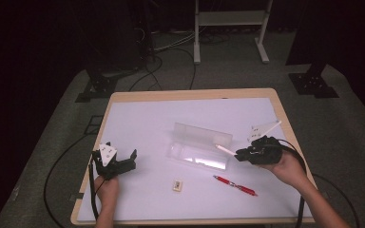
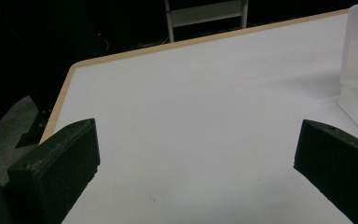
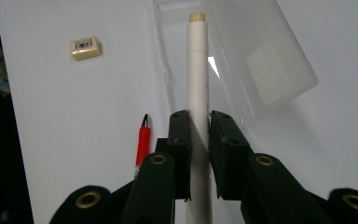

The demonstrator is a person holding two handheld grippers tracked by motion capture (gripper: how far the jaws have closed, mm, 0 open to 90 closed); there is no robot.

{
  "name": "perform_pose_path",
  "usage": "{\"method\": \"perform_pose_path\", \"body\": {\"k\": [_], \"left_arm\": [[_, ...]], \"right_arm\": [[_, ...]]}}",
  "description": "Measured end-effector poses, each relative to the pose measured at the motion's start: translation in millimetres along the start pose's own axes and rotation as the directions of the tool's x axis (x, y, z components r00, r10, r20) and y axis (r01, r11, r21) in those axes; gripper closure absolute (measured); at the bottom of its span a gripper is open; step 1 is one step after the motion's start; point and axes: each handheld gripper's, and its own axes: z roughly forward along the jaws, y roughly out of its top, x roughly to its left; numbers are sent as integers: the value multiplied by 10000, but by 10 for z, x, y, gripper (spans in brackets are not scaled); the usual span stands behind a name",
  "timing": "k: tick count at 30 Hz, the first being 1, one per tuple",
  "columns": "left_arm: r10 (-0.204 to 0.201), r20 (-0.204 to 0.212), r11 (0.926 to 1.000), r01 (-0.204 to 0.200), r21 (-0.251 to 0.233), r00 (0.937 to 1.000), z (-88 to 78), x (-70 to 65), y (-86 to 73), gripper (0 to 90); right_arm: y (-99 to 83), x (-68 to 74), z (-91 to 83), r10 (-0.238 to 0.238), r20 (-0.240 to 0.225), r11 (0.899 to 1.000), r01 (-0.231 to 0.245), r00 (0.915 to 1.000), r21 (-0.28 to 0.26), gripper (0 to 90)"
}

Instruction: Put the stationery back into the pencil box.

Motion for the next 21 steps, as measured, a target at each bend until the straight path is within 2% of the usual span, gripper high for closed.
{"method": "perform_pose_path", "body": {"k": [6,21], "left_arm": [[-18,6,10000,18,11,10000,-2,1,1,0],[-29,11,10000,29,10,10000,-2,4,0,0]], "right_arm": [[114,2,63,-116,-118,9999,117,9999,37,781],[379,-41,350,-459,-404,9982,474,9981,370,781]]}}
